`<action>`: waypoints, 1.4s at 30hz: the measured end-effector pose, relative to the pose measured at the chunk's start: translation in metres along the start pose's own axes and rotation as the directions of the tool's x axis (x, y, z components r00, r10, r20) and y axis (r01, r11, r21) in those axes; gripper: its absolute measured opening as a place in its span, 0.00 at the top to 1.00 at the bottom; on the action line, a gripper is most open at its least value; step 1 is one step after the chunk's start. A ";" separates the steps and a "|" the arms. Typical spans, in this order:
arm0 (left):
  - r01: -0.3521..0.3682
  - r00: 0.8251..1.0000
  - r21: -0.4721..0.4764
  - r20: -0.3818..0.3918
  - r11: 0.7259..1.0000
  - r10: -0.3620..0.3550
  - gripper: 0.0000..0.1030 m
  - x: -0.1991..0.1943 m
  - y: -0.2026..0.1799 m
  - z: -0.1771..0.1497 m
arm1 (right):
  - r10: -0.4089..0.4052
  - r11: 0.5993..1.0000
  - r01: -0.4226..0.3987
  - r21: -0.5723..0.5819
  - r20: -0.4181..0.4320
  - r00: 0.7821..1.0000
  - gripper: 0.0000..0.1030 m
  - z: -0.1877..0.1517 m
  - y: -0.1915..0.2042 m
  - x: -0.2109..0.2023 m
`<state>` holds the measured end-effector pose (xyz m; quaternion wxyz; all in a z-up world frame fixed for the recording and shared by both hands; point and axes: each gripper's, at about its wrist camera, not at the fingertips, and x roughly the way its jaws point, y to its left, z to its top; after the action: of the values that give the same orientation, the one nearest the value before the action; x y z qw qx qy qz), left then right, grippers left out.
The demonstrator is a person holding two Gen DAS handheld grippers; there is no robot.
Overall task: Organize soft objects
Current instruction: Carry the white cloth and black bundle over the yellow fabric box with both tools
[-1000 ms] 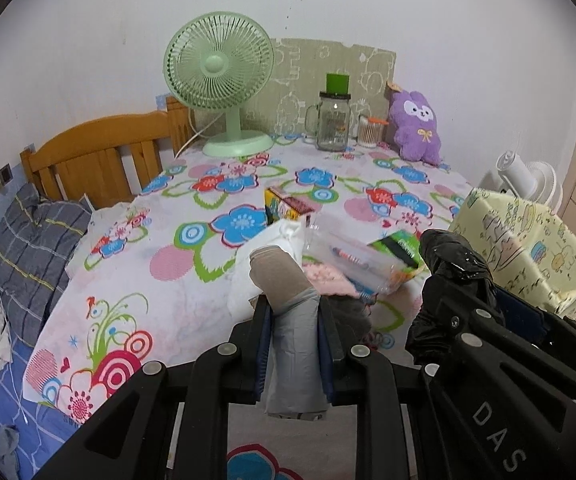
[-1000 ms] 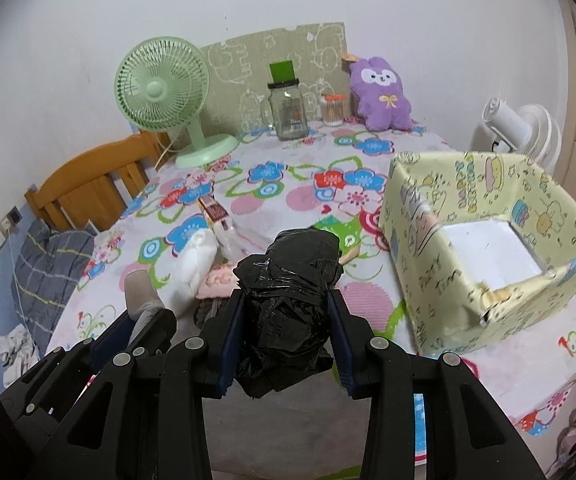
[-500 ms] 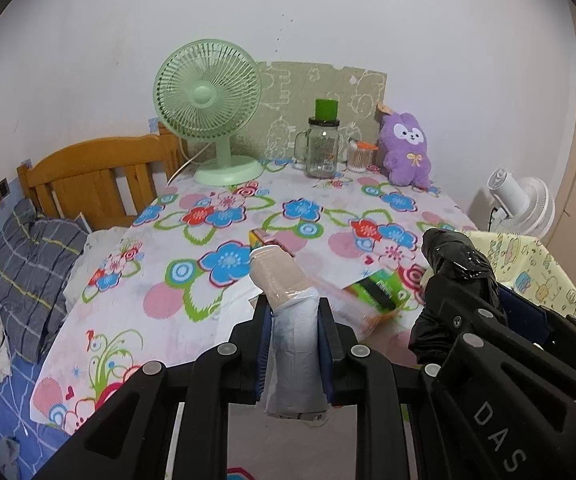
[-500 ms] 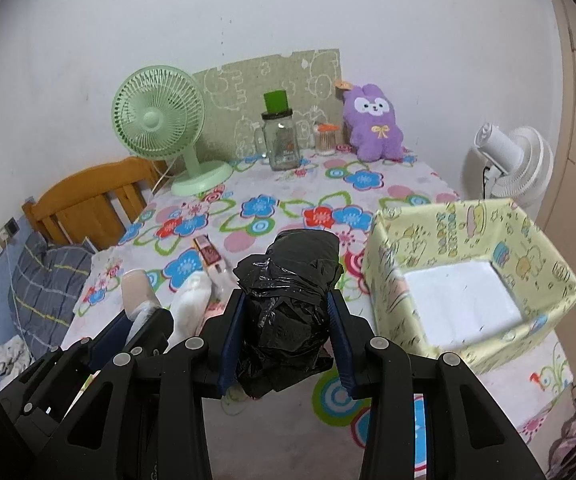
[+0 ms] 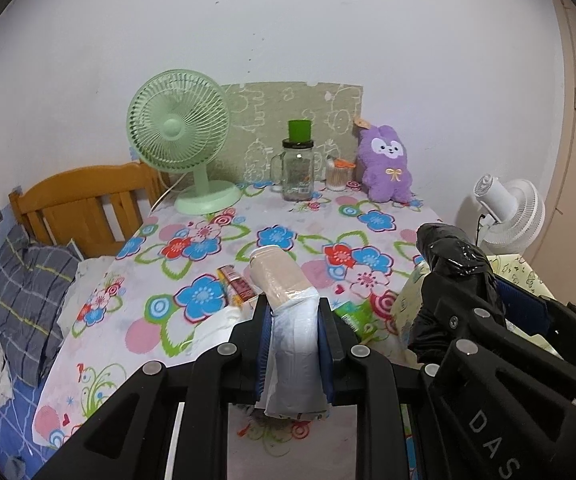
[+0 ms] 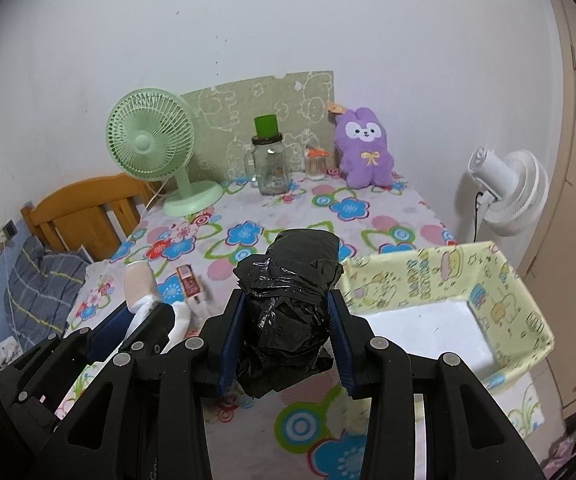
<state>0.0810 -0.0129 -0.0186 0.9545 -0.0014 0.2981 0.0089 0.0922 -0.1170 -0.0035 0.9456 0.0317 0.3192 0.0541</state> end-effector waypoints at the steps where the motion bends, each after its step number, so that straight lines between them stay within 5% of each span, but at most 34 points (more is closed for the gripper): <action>1: 0.003 1.000 0.001 0.002 1.000 -0.003 0.81 0.000 -0.002 0.001 | -0.002 1.000 0.002 -0.002 0.002 1.000 0.58 0.002 -0.003 -0.001; 42: 0.121 0.992 0.061 -0.031 0.991 -0.120 0.81 0.036 -0.116 0.015 | -0.082 0.996 0.082 -0.026 0.003 0.997 0.58 0.021 -0.118 0.010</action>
<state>0.1213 -0.1286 -0.0271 0.9488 0.0102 0.3104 -0.0581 0.1229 -0.2331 -0.0041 0.9477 0.0065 0.3185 0.0194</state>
